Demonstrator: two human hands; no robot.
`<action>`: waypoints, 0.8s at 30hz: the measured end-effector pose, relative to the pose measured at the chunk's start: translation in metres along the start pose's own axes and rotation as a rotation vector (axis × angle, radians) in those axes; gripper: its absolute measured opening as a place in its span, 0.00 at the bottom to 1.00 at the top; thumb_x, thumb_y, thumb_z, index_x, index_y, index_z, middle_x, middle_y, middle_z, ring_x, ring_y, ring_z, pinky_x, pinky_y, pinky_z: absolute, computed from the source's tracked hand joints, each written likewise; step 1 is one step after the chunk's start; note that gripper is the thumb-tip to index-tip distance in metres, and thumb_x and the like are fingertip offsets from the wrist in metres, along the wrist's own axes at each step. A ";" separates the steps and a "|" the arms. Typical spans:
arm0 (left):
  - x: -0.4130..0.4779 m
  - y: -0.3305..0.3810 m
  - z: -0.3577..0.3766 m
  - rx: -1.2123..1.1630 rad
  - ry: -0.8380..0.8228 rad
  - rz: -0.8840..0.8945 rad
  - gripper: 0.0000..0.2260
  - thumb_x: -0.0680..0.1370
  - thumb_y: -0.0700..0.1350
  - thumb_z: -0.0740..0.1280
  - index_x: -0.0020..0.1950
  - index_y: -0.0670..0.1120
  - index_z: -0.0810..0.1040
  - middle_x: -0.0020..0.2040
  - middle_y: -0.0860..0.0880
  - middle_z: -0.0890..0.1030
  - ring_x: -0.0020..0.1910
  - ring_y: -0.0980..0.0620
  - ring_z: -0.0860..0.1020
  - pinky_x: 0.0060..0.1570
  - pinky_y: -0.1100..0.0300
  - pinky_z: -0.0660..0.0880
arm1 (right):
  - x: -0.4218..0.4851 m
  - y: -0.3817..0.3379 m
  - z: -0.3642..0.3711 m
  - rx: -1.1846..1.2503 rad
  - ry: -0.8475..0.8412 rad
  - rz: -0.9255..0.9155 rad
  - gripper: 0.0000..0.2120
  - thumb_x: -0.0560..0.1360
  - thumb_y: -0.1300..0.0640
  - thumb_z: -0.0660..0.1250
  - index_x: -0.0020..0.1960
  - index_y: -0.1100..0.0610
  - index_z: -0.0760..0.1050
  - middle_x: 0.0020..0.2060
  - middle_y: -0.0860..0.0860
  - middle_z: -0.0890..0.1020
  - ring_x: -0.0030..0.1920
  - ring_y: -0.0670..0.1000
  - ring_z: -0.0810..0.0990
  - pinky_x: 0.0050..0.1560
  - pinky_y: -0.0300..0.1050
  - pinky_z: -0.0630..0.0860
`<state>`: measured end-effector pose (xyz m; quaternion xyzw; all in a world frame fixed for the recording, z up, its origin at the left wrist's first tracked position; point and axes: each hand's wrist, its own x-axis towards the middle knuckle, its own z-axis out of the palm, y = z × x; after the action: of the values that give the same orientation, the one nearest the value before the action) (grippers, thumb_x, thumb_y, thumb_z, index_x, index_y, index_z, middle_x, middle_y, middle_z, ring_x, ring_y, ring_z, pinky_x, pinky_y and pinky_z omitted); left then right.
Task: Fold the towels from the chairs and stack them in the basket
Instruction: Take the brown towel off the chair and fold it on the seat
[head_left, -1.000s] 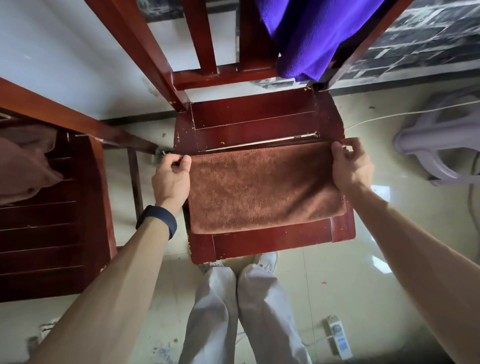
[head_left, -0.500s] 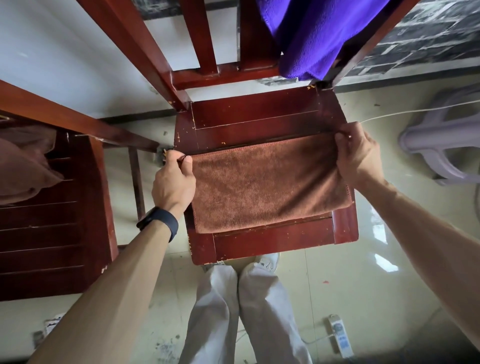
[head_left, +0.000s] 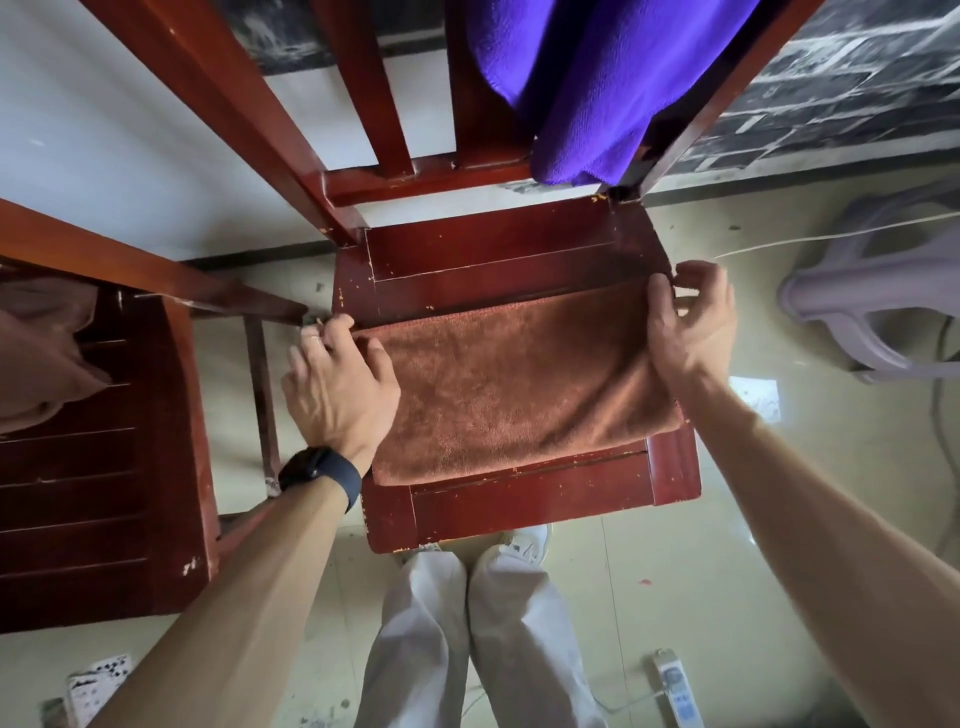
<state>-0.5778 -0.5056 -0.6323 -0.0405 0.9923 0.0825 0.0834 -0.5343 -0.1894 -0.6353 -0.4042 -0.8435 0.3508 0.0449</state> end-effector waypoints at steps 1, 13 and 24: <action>-0.007 0.002 0.003 0.071 0.038 0.096 0.18 0.78 0.51 0.63 0.65 0.46 0.72 0.64 0.40 0.74 0.57 0.38 0.73 0.49 0.46 0.70 | -0.007 0.001 -0.002 0.056 0.037 0.036 0.16 0.79 0.50 0.65 0.61 0.60 0.73 0.56 0.55 0.78 0.45 0.47 0.77 0.53 0.36 0.70; 0.003 0.156 0.019 -0.179 -0.339 0.569 0.23 0.76 0.56 0.66 0.69 0.49 0.71 0.65 0.46 0.76 0.63 0.43 0.74 0.63 0.47 0.71 | -0.087 0.050 -0.022 -0.051 -0.103 0.388 0.11 0.74 0.45 0.69 0.53 0.48 0.76 0.49 0.49 0.77 0.55 0.56 0.78 0.57 0.48 0.75; 0.048 0.252 0.021 -0.052 -0.681 0.608 0.07 0.72 0.53 0.74 0.46 0.54 0.80 0.48 0.49 0.83 0.52 0.47 0.81 0.53 0.56 0.77 | -0.098 0.050 -0.022 0.577 0.034 0.877 0.11 0.69 0.57 0.78 0.45 0.51 0.75 0.39 0.47 0.80 0.36 0.47 0.78 0.42 0.44 0.75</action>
<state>-0.6459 -0.2572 -0.6210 0.2800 0.8727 0.1367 0.3759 -0.4278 -0.2256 -0.6296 -0.6962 -0.4633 0.5480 0.0168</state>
